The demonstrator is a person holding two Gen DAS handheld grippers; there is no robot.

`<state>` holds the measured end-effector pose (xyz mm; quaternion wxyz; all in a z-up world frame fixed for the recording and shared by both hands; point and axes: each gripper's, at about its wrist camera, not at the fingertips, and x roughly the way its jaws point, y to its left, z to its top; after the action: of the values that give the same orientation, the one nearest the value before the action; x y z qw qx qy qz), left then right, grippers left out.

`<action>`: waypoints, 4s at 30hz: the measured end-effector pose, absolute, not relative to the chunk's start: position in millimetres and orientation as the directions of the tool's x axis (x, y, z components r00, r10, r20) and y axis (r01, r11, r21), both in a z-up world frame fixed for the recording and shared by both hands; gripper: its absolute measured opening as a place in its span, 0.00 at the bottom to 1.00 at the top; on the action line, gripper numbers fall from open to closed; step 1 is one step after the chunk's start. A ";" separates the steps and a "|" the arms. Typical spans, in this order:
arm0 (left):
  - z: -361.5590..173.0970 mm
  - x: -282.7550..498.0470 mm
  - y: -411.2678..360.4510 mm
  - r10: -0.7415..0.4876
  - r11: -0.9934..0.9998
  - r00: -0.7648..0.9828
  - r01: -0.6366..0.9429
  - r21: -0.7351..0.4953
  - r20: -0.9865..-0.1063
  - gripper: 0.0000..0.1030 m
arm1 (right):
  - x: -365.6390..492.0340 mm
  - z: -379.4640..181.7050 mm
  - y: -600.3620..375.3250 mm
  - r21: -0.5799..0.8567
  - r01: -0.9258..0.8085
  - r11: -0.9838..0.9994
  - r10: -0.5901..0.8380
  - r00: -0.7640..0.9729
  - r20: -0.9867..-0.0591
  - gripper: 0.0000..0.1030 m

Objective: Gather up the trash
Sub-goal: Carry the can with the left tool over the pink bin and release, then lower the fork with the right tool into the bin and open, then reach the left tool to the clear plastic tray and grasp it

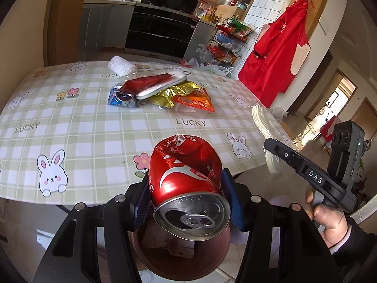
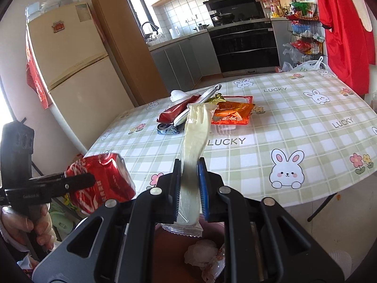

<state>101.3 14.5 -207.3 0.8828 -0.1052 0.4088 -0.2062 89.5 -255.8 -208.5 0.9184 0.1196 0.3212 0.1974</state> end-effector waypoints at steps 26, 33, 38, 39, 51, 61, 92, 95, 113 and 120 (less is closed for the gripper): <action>-216.0 56.5 -29.9 -0.466 0.882 0.529 0.340 -0.327 -0.709 0.54 | 45.5 -197.6 -259.7 0.307 -0.314 0.898 0.436 0.725 -0.534 0.17; -215.9 67.1 -38.3 -0.470 0.879 0.553 0.365 -0.307 -0.688 0.69 | 48.9 -202.8 -257.4 0.311 -0.311 0.898 0.437 0.714 -0.548 0.17; -191.9 67.5 -17.9 -0.408 0.913 0.651 0.291 -0.286 -0.641 0.80 | 48.6 -200.8 -256.1 0.304 -0.327 0.895 0.444 0.712 -0.544 0.17; -185.7 65.7 -11.1 -0.370 0.929 0.686 0.258 -0.266 -0.626 0.83 | 48.4 -200.9 -254.9 0.304 -0.333 0.893 0.449 0.708 -0.544 0.17; -159.3 50.2 48.2 -0.087 0.982 0.859 -0.012 -0.190 -0.505 0.94 | 45.5 -201.3 -232.4 0.281 -0.409 0.868 0.494 0.665 -0.560 0.17; -163.9 46.0 51.2 -0.093 0.978 0.862 -0.015 -0.208 -0.498 0.94 | 43.6 -204.2 -213.5 0.284 -0.475 0.833 0.546 0.617 -0.567 0.40; -192.6 59.8 45.9 -0.102 0.986 0.818 0.007 -0.168 -0.566 0.94 | 64.6 -225.1 -268.5 0.257 -0.162 0.953 0.292 0.728 -0.620 0.94; -200.1 80.9 47.5 -0.157 0.981 0.796 0.060 -0.182 -0.585 0.94 | 77.4 -227.1 -271.3 0.219 -0.167 0.961 0.270 0.730 -0.628 0.94; -195.2 322.8 21.5 -0.329 0.939 0.704 0.317 -0.137 -0.629 0.62 | 190.9 -251.8 -315.4 0.240 -0.088 0.967 0.226 0.731 -0.643 0.94; -231.9 423.3 6.7 -0.322 0.925 0.591 0.362 -0.114 -0.740 0.35 | 220.0 -262.5 -328.9 0.259 -0.085 0.962 0.239 0.722 -0.650 0.94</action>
<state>423.3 6.7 -231.9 0.8916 0.0242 0.4096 -0.1917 220.0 -328.9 -262.5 0.9218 0.1060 0.3624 0.0877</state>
